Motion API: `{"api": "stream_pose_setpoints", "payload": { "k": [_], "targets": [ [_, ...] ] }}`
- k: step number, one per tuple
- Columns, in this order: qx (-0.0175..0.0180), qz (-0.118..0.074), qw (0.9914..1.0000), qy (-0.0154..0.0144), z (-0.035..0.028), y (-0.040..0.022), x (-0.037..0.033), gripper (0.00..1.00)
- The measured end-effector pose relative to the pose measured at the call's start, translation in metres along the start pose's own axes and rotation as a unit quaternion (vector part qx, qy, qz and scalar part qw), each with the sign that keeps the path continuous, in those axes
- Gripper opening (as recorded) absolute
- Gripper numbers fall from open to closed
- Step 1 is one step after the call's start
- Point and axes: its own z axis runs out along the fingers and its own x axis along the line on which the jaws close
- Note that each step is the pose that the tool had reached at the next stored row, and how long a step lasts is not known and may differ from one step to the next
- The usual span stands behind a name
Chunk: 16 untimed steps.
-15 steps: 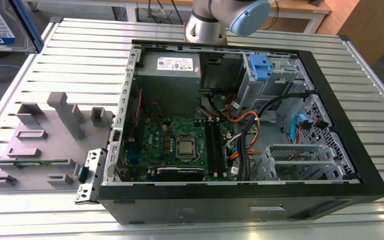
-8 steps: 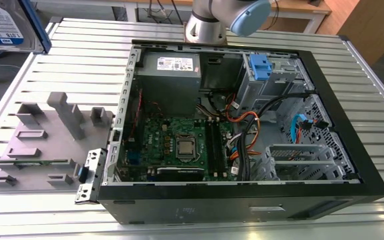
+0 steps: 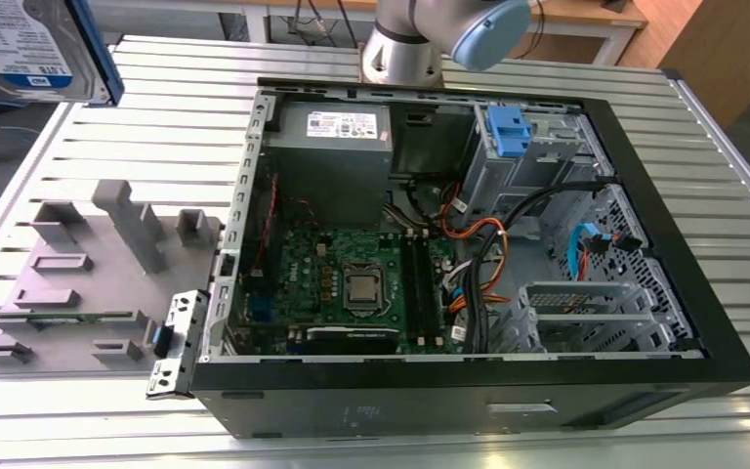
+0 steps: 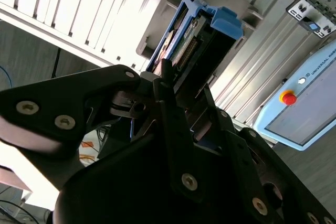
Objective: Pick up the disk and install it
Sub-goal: 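Pick up the disk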
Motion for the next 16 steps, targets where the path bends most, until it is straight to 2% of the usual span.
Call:
{"api": "stream_pose_setpoints", "payload": {
  "k": [16],
  "targets": [
    [-0.0001, 0.000, 1.00000, -0.0011, 0.0001, -0.0407, -0.0006, 0.35]
  ]
}}
